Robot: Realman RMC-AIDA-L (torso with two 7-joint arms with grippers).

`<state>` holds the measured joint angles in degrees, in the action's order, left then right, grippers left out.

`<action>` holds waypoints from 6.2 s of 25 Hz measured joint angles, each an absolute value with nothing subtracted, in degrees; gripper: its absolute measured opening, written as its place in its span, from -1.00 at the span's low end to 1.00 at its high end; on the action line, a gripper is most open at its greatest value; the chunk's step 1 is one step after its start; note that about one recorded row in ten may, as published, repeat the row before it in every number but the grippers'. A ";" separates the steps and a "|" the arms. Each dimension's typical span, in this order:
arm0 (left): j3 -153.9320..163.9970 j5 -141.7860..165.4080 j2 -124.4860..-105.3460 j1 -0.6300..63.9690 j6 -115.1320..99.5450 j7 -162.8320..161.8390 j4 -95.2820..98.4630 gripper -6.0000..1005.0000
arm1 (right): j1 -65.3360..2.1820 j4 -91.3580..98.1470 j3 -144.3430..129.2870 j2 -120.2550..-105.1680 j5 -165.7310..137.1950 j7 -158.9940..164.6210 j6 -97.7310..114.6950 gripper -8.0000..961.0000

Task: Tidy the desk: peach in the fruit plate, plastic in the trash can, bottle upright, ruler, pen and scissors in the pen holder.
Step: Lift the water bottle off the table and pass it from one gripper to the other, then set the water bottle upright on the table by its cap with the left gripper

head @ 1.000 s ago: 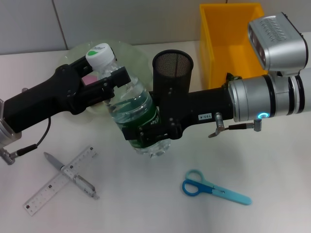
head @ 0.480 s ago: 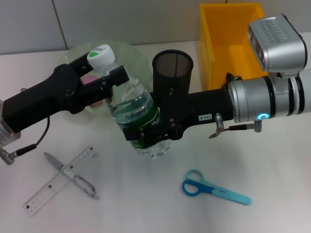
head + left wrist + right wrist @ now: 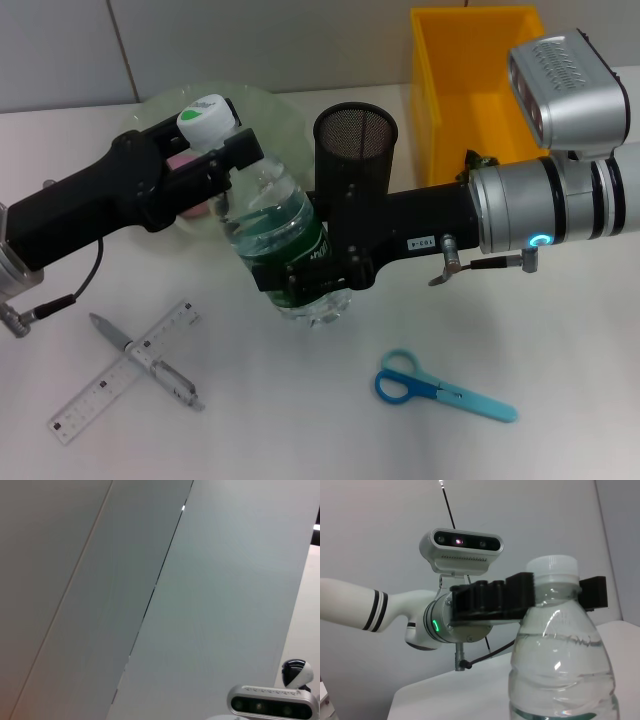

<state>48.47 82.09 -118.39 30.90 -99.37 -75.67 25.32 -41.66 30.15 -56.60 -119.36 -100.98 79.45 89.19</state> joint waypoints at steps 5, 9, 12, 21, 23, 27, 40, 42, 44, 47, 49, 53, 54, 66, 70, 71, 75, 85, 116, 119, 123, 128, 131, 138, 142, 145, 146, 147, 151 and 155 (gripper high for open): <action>48.44 82.03 -118.39 30.85 -99.11 -75.67 25.31 0.38 | -41.79 29.99 -56.61 -119.36 -100.99 79.43 89.22 0.66; 48.59 82.22 -118.38 30.88 -99.04 -75.67 25.39 0.11 | -41.82 29.84 -56.61 -119.35 -100.99 79.44 89.20 0.66; 48.61 82.24 -118.35 30.90 -99.03 -75.67 25.38 -0.05 | -41.84 29.85 -56.66 -119.35 -100.99 79.44 89.34 0.67; 48.62 82.16 -118.24 30.94 -99.07 -75.92 25.69 -0.11 | -41.83 30.09 -56.69 -119.36 -100.98 79.45 89.71 0.68; 48.56 82.15 -118.23 30.94 -99.01 -75.89 25.69 -0.11 | -41.75 30.18 -56.69 -119.40 -100.96 79.45 89.51 0.68; 48.44 82.15 -118.26 30.94 -98.98 -75.78 25.70 -0.11 | -41.80 30.22 -56.69 -119.44 -100.92 79.45 89.14 0.69; 48.28 82.01 -118.30 30.94 -98.98 -75.92 25.76 -0.11 | -41.87 30.02 -56.68 -119.44 -100.92 79.45 88.57 0.70; 48.26 82.00 -118.28 30.94 -98.99 -75.83 25.76 -0.11 | -41.84 29.94 -56.69 -119.44 -100.92 79.45 88.00 0.70; 48.22 81.98 -118.23 30.94 -99.00 -75.70 25.75 -0.11 | -41.71 29.92 -56.68 -119.44 -100.93 79.45 87.19 0.70; 48.16 81.98 -118.18 30.87 -99.00 -75.57 25.75 -0.11 | -41.25 29.97 -56.69 -119.44 -100.93 79.45 86.37 0.70; 48.04 81.98 -118.09 30.59 -98.89 -74.92 25.78 -0.11 | -40.86 30.14 -56.69 -119.43 -100.97 79.45 85.45 0.70; 47.74 81.98 -117.93 29.53 -97.81 -72.92 25.86 -0.11 | -40.17 30.20 -56.70 -119.36 -101.49 79.45 82.95 0.70; 47.74 81.98 -117.93 29.53 -97.81 -72.92 25.86 -0.11 | -40.17 30.20 -56.70 -119.36 -101.49 79.45 82.95 0.70; 45.03 82.00 -117.78 28.11 -96.43 -70.87 25.92 -0.10 | -39.20 29.96 -58.63 -119.35 -101.56 78.93 81.86 0.70; 44.73 81.99 -117.80 27.08 -95.40 -67.67 25.92 -0.09 | -38.24 30.31 -58.73 -119.35 -101.57 78.47 81.33 0.70; 44.56 81.99 -117.80 26.90 -95.26 -66.98 25.92 -0.09 | -38.06 30.32 -58.73 -119.34 -101.59 78.07 81.25 0.70; 43.17 81.99 -117.87 26.13 -94.13 -64.32 25.93 -0.07 | -37.15 30.30 -58.72 -119.35 -101.48 75.87 81.18 0.70; 42.06 82.00 -117.93 25.29 -88.79 -59.90 25.89 -0.05 | -36.26 30.25 -58.49 -119.20 -101.43 75.67 80.83 0.70; 39.73 77.99 -118.48 25.19 -79.96 -57.23 21.67 0.04 | -35.98 30.00 -58.86 -119.21 -101.86 73.53 78.54 0.70; 39.73 77.94 -118.48 25.06 -79.28 -57.14 21.54 0.05 | -35.99 30.11 -59.07 -119.20 -102.41 73.37 77.37 0.70; 39.73 77.94 -118.55 25.07 -78.88 -56.84 20.89 0.06 | -35.77 30.14 -59.49 -119.26 -102.49 72.65 76.54 0.70; 39.73 77.94 -118.56 25.23 -78.48 -56.51 20.85 0.07 | -35.76 30.15 -59.50 -119.27 -102.54 72.62 76.32 0.70; 39.73 77.94 -118.56 25.28 -78.27 -55.91 20.71 0.08 | -35.76 30.15 -59.50 -119.27 -102.56 72.60 76.29 0.70; 39.73 77.72 -118.57 25.33 -78.15 -53.94 19.49 0.10 | -35.85 30.15 -59.50 -119.18 -102.57 72.59 76.28 0.70; 39.73 76.93 -118.57 25.38 -78.11 -52.46 18.59 0.11 | -35.86 30.15 -59.50 -119.18 -102.58 72.59 76.28 0.70; 39.72 76.79 -118.56 25.37 -78.11 -51.40 18.06 0.12 | -35.82 30.15 -59.50 -119.18 -102.57 72.59 76.29 0.70; 39.73 76.75 -118.57 25.39 -78.11 -51.09 17.91 0.12 | -35.82 30.15 -59.50 -119.18 -102.57 72.59 76.29 0.70; 39.73 76.69 -118.57 25.42 -78.11 -50.65 17.77 0.12 | -35.83 30.15 -59.50 -119.18 -102.57 72.59 76.27 0.70; 39.73 76.65 -118.61 25.46 -78.07 -49.87 17.41 0.13 | -35.88 30.15 -59.50 -119.18 -102.58 72.59 76.19 0.70; 39.73 76.55 -118.63 25.50 -78.04 -49.50 17.11 0.14 | -35.88 30.15 -59.50 -119.18 -102.57 72.59 76.08 0.70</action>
